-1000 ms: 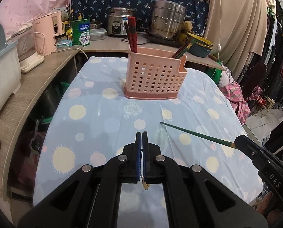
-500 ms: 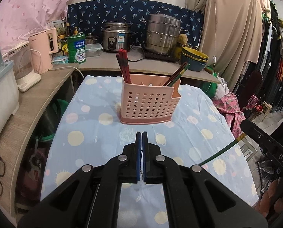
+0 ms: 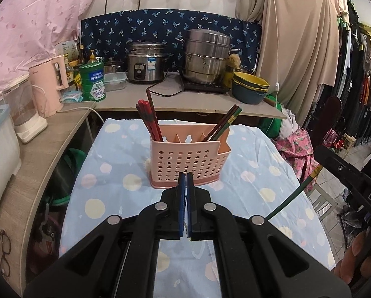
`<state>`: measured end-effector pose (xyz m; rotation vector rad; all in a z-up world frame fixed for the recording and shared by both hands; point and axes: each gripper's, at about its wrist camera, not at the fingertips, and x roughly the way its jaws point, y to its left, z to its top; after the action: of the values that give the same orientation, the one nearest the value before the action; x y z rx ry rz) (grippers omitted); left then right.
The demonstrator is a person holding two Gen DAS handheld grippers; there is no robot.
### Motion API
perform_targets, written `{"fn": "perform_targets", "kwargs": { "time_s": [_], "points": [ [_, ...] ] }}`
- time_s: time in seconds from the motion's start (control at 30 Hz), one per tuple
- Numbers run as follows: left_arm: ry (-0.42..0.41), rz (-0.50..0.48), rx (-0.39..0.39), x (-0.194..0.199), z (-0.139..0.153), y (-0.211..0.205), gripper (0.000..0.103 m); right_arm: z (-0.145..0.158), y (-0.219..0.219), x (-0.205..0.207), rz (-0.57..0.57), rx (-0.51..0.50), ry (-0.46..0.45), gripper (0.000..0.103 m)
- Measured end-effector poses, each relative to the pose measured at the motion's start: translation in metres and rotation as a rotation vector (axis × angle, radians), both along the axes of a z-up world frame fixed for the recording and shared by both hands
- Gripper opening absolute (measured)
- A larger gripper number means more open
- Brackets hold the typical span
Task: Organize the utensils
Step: 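Lift the green chopstick with the right tool toward the pink basket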
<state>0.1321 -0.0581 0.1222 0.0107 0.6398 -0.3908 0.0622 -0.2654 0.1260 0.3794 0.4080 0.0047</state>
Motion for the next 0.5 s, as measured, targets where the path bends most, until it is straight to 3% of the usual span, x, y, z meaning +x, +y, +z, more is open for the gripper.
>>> {"fn": "perform_targets", "kwargs": {
  "time_s": [0.3, 0.5],
  "points": [
    [-0.002, -0.002, -0.007, 0.019, 0.007, -0.005, 0.001, 0.009, 0.0, 0.021, 0.007, 0.004, -0.015, 0.007],
    [-0.049, 0.008, -0.035, 0.039, 0.033, -0.008, 0.001, 0.031, -0.011, 0.047, -0.001, 0.039, -0.075, 0.007]
  ]
}}
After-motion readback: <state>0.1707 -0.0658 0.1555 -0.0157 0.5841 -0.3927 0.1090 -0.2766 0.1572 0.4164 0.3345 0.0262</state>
